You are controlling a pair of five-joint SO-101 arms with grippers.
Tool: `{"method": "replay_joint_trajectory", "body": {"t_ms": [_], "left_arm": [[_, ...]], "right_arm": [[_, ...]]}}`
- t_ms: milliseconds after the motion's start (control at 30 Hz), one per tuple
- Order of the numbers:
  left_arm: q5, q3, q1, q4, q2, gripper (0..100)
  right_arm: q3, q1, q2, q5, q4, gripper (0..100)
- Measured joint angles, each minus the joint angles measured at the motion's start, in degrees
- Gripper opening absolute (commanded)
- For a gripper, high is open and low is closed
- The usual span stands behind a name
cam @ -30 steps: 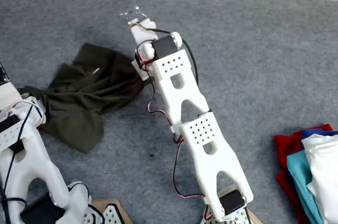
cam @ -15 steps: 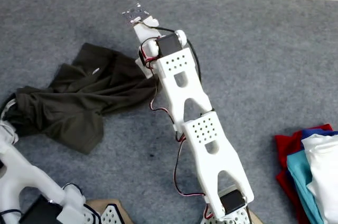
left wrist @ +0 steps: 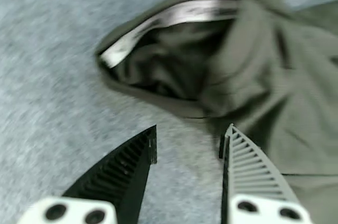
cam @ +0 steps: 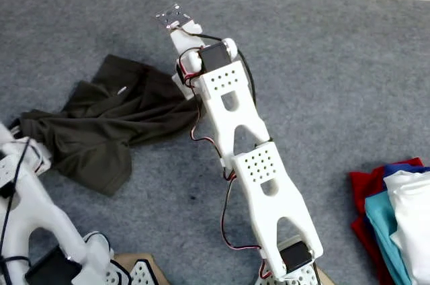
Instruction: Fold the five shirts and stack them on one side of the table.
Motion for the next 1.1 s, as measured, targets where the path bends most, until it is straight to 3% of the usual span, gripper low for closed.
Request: {"method": "replay_joint_trajectory", "body": {"t_ms": [400, 700, 900, 1100], "left_arm": [[0.2, -1.6, 2.4, -2.9, 0.0, 21], [2.4, 9.8, 3.2, -22.3, 0.0, 21], [2.5, 13.5, 6.4, -29.2, 0.0, 21], [2.5, 15.5, 7.5, -33.9, 0.0, 2]], "right_arm": [[0.0, 0.0, 3.7, 0.0, -2.1, 32.4], [0.0, 0.0, 3.7, 0.0, -2.3, 32.4], [0.0, 0.0, 3.7, 0.0, -2.3, 32.4], [0.0, 0.7, 3.7, 0.0, -2.3, 32.4]]}}
